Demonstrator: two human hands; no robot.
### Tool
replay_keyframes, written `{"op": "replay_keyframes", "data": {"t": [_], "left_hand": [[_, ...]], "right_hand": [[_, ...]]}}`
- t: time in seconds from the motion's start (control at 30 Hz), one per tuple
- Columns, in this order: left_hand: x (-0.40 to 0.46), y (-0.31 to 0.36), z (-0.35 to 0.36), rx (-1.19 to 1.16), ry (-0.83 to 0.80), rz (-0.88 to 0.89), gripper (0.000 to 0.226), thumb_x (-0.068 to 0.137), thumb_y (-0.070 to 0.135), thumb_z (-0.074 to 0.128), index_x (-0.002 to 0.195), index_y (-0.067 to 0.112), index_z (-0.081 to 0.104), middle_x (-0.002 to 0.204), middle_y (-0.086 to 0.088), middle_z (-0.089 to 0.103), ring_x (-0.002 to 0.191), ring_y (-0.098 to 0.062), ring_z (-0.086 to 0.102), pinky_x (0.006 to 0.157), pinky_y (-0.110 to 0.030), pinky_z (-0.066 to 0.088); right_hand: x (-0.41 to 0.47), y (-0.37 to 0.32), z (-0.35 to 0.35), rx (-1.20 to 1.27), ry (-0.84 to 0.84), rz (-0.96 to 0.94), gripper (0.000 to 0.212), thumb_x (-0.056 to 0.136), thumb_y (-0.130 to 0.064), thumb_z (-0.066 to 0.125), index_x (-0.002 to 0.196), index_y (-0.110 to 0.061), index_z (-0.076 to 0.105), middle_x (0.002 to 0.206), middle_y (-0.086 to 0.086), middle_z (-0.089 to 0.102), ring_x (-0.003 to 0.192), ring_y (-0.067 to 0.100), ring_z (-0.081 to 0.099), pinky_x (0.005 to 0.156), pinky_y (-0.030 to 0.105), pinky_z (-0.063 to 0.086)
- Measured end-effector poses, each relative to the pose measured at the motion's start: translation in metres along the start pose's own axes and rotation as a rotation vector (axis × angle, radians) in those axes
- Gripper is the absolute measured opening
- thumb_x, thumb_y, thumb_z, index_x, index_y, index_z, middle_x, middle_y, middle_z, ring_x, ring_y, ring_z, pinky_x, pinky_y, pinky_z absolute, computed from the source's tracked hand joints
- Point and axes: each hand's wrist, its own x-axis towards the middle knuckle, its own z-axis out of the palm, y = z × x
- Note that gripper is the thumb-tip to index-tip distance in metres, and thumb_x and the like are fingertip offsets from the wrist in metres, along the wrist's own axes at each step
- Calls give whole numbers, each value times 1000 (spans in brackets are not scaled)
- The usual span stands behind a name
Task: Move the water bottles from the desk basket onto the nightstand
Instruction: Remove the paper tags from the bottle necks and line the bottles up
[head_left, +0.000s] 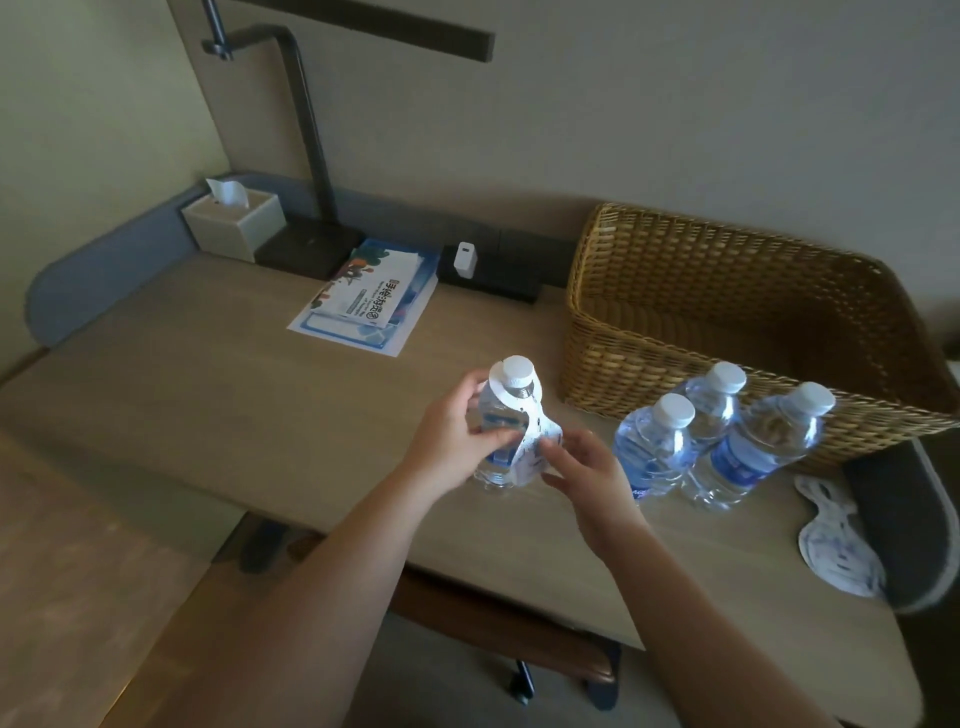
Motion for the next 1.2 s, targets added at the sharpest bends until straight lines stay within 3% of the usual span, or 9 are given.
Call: {"op": "replay_keyframes", "data": {"t": [0.13,0.3,0.37,0.47,0.53,0.63,0.77,1.0,1.2], "left_hand": [[-1,5,11,8,2,-4,54,76,18,80,110,45,48,100,37,56,97,28,49,72,1,41],[-4,7,20,-10,19,-5,59,74,11,80,115,41,52,106,23,63,107,4,58,82,-19,51],[-7,9,23,-4,30,-8,59,75,6,78,113,43,51,105,25,60,106,1,58,77,-16,51],[-12,15,30,-9,26,4,57,74,11,80,111,44,52,107,21,63,103,5,58,67,-7,47],[-15,18,36,-8,20,10,58,71,18,83,110,47,51,106,22,64,98,14,56,64,-6,46],[-17,22,45,0,31,-21,64,71,24,84,123,39,51,104,31,57,94,22,49,60,-6,44],[-17,26,56,18,81,-8,60,70,30,84,111,49,46,102,35,52,96,18,47,66,-10,38],[-11,30,79,77,126,62,59,70,31,85,111,42,44,110,28,51,102,-1,51,68,-2,35],[-7,25,87,120,139,73,62,70,35,84,114,43,42,119,23,50,106,-4,51,74,-13,36]], "right_hand": [[-26,-2,-15,184,31,-39,7,89,-10,63,90,-3,62,86,11,71,86,26,65,83,43,54],[-40,-29,-21,203,10,-131,11,90,-10,62,97,-2,64,93,15,71,87,26,65,83,42,53],[-40,-41,-21,183,8,-163,8,90,-10,62,95,-5,65,93,14,71,86,24,65,80,39,54],[-39,-54,-22,137,32,-211,7,90,-10,63,96,-7,66,92,10,73,84,20,67,71,30,55],[-41,-58,-28,128,48,-223,7,90,-12,63,96,-9,66,92,8,74,88,22,69,74,32,56],[-47,-65,-44,139,76,-244,4,90,-13,64,93,-12,67,94,8,74,94,27,69,80,38,57],[-59,-72,-82,226,151,-266,5,90,-11,62,92,-12,66,95,6,74,93,23,70,80,35,57],[-81,-56,-185,434,394,-210,11,89,-16,61,99,-13,66,101,4,74,99,21,69,83,35,58],[-80,3,-256,439,652,-66,9,91,-16,62,100,-14,65,104,7,72,98,21,70,75,31,59]]}}
